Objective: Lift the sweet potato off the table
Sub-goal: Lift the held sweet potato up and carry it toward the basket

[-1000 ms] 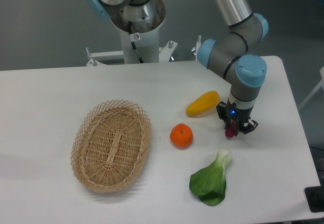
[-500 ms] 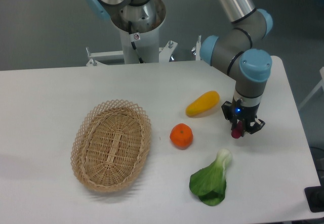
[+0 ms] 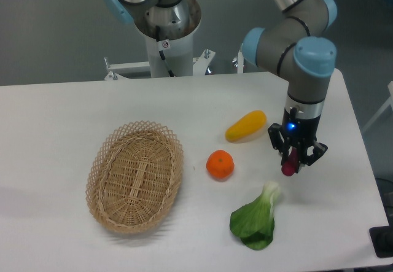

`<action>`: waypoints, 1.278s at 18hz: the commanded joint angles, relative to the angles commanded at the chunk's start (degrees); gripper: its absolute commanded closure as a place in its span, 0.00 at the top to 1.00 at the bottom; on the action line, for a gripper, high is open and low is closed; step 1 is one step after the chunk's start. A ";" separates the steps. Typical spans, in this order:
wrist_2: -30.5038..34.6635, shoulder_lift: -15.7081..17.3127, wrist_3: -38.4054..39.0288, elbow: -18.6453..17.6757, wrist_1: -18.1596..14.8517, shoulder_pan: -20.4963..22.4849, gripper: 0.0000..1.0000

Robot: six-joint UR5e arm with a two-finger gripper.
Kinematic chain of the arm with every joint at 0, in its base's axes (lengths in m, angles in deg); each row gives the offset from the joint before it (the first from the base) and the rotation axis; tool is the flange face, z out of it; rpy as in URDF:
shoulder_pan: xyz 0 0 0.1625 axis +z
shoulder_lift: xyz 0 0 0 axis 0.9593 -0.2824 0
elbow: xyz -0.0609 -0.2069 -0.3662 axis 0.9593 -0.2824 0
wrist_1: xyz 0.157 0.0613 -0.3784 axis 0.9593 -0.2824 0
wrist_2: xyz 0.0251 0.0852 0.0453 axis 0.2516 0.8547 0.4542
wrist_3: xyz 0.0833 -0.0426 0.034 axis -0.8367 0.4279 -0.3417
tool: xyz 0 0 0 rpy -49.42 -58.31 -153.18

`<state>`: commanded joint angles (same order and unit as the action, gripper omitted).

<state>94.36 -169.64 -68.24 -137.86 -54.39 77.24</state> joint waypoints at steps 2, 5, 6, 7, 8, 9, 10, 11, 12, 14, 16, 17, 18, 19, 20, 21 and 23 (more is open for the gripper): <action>0.00 0.00 4.67 1.76 0.00 -2.46 0.38; 0.00 0.00 10.91 3.78 0.00 -5.89 0.38; 0.00 0.00 12.15 4.05 0.00 -6.60 0.38; 0.09 0.09 12.86 4.05 0.09 -7.04 0.38; 0.09 0.18 13.30 4.23 0.09 -7.57 0.38; 0.00 0.70 13.65 4.31 0.00 -8.09 0.38; 0.00 0.88 14.18 4.32 0.00 -8.27 0.38; -0.17 1.23 14.27 4.23 0.00 -8.36 0.38; -0.35 1.58 14.44 4.23 0.00 -8.62 0.38; -0.44 1.67 15.32 4.23 0.00 -8.89 0.38; -0.44 1.67 15.68 4.40 0.00 -8.89 0.38; -0.44 1.76 15.68 4.40 0.00 -8.89 0.38; -0.44 1.76 15.68 4.49 0.00 -8.89 0.38; -0.44 1.76 15.76 4.49 0.09 -8.89 0.38; -0.44 1.76 15.76 4.49 0.00 -8.98 0.38; -0.44 1.76 15.76 4.49 0.00 -8.98 0.38; -0.44 1.67 15.94 4.40 0.00 -8.98 0.38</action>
<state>93.92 -167.96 -52.30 -133.46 -54.39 68.26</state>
